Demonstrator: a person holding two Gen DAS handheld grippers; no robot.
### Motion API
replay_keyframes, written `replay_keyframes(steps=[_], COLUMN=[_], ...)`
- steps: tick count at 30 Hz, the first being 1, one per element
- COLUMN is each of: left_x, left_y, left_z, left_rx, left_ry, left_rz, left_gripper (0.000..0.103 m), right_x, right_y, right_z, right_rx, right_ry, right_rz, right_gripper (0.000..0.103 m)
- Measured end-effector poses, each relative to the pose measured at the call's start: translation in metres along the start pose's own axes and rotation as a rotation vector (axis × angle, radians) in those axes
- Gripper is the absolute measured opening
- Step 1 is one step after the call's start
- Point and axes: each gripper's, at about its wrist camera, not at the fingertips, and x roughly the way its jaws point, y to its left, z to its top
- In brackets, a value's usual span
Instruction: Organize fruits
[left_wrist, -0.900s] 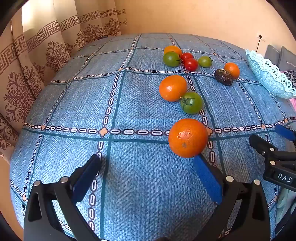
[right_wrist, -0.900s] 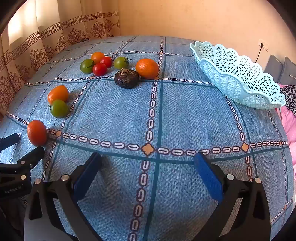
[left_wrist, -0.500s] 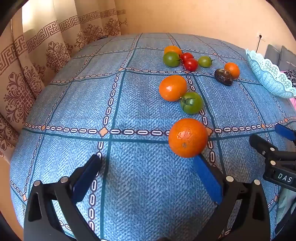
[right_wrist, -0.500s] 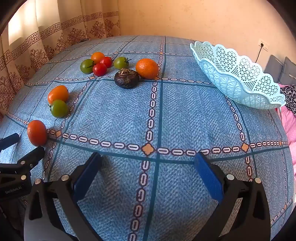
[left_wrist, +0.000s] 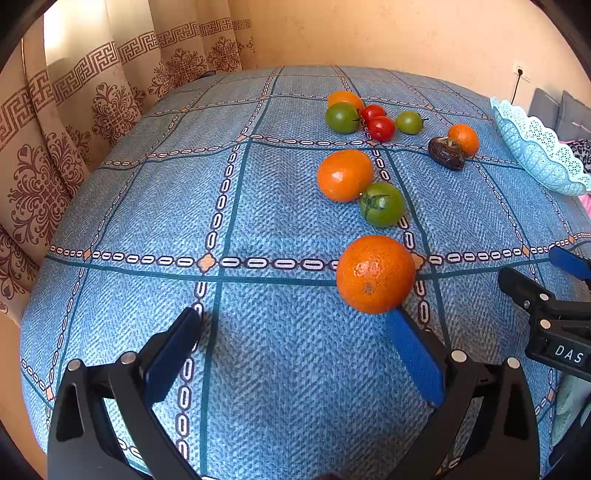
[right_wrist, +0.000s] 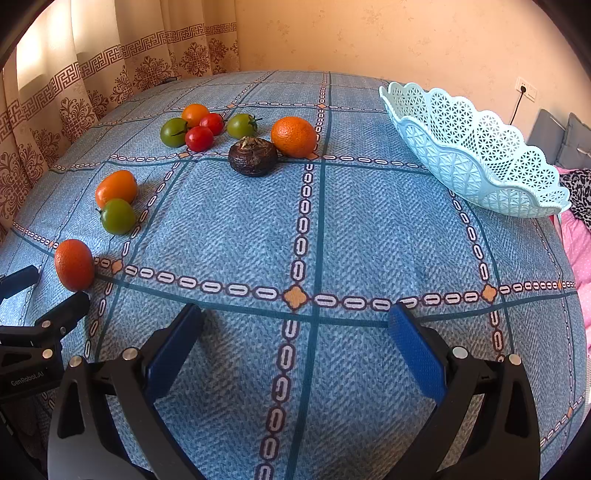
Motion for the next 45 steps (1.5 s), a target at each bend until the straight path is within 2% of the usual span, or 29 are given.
replay_keyframes(steps=[16, 23, 35, 45], left_x=[-0.001, -0.009, -0.024, -0.021], left_y=[0.003, 0.005, -0.010, -0.014], left_z=[0.003, 0.003, 0.013, 0.019], left_rx=[0.000, 0.017, 0.062, 0.067], left_ry=[0.006, -0.008, -0.064, -0.063], left_rz=[-0.010, -0.070, -0.080, -0.079], left_gripper=[0.098, 0.098, 0.098, 0.098], right_x=[0.000, -0.007, -0.024, -0.027], right_y=[-0.001, -0.011, -0.022, -0.024], right_z=[0.000, 0.001, 0.005, 0.005], right_rx=[0.002, 0.037, 0.120, 0.143], right_ry=[0.005, -0.030, -0.105, -0.123], right_rz=[0.003, 0.046, 0.081, 0.094], right_gripper=[0.101, 0.101, 0.101, 0.101])
